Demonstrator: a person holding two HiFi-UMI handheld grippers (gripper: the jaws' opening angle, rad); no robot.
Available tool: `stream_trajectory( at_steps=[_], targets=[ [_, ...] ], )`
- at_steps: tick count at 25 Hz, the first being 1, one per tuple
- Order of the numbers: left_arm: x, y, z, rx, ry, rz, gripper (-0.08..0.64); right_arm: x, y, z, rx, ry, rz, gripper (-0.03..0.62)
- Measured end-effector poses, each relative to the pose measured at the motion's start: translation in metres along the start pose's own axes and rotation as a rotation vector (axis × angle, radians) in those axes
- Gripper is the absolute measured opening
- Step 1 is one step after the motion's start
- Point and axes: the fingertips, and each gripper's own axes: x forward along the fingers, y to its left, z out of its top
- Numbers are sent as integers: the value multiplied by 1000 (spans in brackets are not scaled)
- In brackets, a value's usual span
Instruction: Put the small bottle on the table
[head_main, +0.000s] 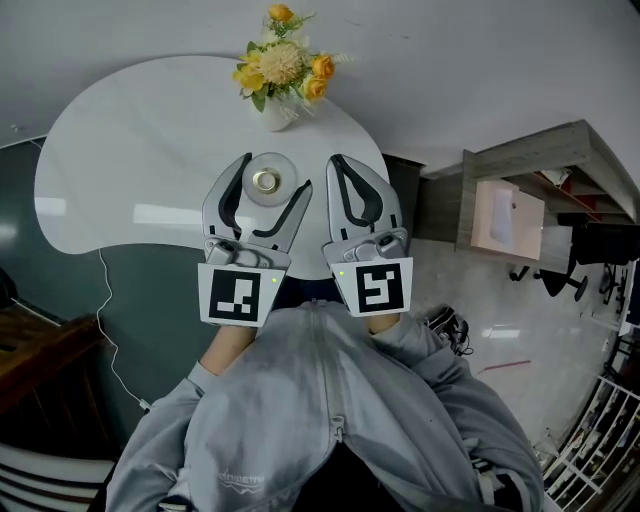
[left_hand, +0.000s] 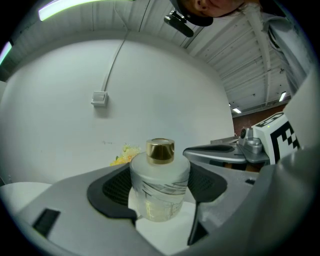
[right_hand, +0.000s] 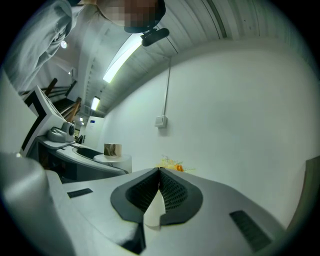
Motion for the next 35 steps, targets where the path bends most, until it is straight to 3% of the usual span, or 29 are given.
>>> stream_trajectory(
  at_steps=[18, 35],
  targets=[
    [35, 19, -53, -31, 38, 43, 331, 33, -6, -65, 33, 42, 93, 26],
    [47, 17, -129, -51, 84, 41, 331, 38, -1, -139, 20, 77, 145, 26]
  ],
)
